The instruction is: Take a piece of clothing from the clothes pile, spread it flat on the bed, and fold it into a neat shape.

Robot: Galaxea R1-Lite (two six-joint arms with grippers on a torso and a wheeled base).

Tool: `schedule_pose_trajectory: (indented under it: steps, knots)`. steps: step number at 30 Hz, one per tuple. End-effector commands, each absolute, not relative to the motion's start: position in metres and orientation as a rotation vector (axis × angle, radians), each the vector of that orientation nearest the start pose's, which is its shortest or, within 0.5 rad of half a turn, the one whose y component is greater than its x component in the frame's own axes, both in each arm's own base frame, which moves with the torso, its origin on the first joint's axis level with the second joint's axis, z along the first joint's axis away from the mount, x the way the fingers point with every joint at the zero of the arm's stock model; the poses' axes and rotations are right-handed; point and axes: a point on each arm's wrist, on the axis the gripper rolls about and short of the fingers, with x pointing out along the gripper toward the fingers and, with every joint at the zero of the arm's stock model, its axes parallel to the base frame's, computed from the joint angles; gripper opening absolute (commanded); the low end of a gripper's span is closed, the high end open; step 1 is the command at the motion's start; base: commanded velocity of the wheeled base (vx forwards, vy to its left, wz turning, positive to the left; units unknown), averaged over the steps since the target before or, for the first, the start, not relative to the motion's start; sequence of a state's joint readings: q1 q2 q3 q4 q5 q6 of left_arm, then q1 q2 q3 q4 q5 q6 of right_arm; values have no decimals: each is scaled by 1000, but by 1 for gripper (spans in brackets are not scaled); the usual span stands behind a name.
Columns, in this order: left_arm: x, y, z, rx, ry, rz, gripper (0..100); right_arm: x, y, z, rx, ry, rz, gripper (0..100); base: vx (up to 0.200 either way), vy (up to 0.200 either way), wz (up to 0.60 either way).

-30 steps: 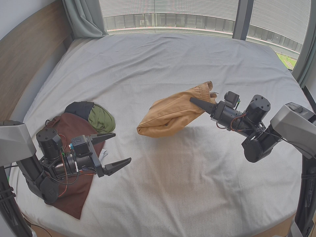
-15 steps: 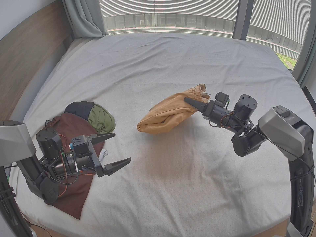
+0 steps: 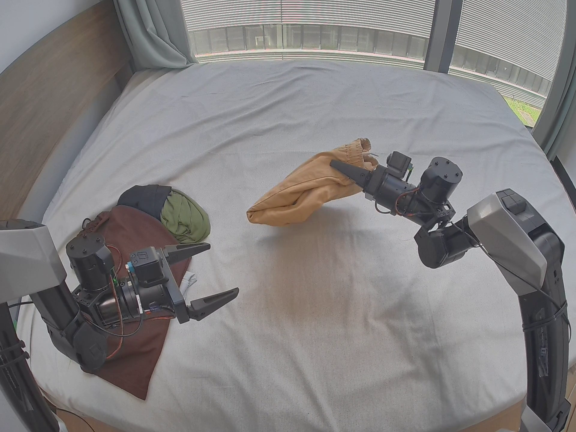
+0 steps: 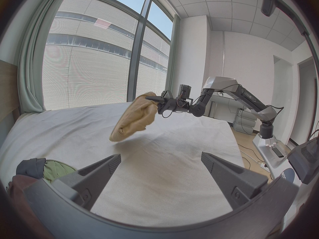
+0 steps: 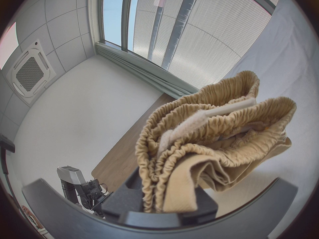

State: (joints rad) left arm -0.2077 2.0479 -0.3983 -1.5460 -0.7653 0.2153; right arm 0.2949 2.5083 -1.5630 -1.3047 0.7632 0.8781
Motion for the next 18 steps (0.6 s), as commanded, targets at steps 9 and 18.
schedule_pose_trajectory:
  steps: [9, 18]
  knots:
    - [285, -75, 75, 166, 6, -977, 100, 501, 156, 125, 686, 62, 1119, 0, 0, 0, 0]
    - [284, -75, 75, 164, 7, -977, 100, 517, 145, 82, 720, 168, 1043, 0, 0, 0, 0]
